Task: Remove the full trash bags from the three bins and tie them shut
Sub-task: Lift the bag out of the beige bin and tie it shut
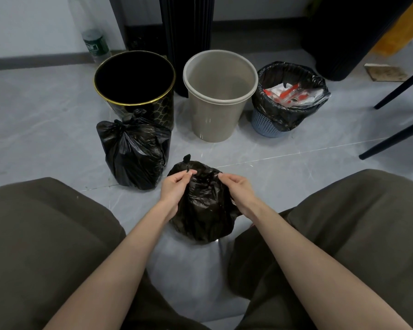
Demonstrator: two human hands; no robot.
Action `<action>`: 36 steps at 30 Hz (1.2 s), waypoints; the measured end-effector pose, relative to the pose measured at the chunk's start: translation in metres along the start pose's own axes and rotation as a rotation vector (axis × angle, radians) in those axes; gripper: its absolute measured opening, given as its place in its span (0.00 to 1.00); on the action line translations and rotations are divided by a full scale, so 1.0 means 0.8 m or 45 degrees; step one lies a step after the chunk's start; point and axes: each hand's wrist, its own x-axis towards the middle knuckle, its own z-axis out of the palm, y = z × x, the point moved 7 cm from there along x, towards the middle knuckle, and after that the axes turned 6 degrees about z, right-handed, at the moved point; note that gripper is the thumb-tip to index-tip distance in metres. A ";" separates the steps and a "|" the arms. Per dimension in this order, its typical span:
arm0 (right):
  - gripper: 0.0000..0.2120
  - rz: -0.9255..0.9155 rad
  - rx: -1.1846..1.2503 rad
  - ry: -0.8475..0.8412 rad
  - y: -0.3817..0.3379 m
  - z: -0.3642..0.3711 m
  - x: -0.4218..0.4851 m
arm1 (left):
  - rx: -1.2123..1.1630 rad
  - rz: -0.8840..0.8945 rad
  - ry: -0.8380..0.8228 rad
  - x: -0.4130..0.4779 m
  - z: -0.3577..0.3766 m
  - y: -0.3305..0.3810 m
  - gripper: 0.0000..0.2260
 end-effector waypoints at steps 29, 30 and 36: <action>0.20 -0.252 -0.727 0.048 -0.018 0.015 0.011 | 0.349 0.402 -0.341 -0.021 0.041 0.019 0.11; 0.21 -0.253 -0.741 0.008 -0.019 0.019 0.009 | 0.448 0.463 -0.369 -0.023 0.043 0.021 0.11; 0.14 -0.108 -0.541 -0.192 -0.023 0.035 -0.003 | 0.928 0.669 -0.416 -0.030 0.043 0.022 0.10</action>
